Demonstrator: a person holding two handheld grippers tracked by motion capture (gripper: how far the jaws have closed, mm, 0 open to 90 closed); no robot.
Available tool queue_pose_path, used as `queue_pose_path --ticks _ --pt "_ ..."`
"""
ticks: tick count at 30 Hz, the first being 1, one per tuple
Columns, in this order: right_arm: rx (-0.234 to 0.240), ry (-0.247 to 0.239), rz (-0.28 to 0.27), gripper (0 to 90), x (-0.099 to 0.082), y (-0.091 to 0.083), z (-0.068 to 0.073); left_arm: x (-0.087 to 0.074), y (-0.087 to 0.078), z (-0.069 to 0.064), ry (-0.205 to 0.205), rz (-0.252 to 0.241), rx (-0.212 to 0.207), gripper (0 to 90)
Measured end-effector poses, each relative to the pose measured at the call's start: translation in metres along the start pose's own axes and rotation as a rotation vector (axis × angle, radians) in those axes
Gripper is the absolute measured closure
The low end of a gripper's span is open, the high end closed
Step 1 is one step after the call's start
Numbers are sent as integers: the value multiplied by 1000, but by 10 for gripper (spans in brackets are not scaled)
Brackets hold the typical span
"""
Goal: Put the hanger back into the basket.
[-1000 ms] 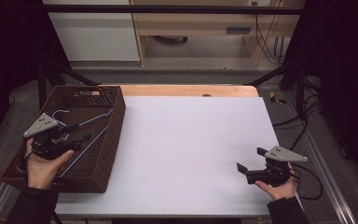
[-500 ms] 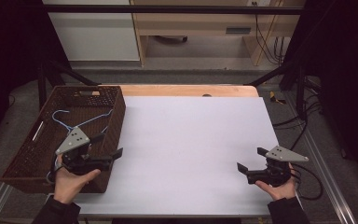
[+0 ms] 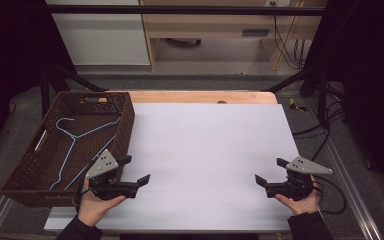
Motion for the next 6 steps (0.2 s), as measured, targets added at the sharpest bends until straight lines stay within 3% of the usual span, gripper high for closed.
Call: queue_pose_path --ticks 6 --pt "6 0 3 23 0 0 1 -10 8 4 -12 21 13 106"
Point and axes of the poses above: each handheld gripper's, and its own axes: y roughly forward along the jaws, x roughly out of its top, z roughly to its left, the point moved 5 cm from there along y, roughly forward along the jaws, and after that the axes turned 8 degrees about -y, right-handed, at the moved point
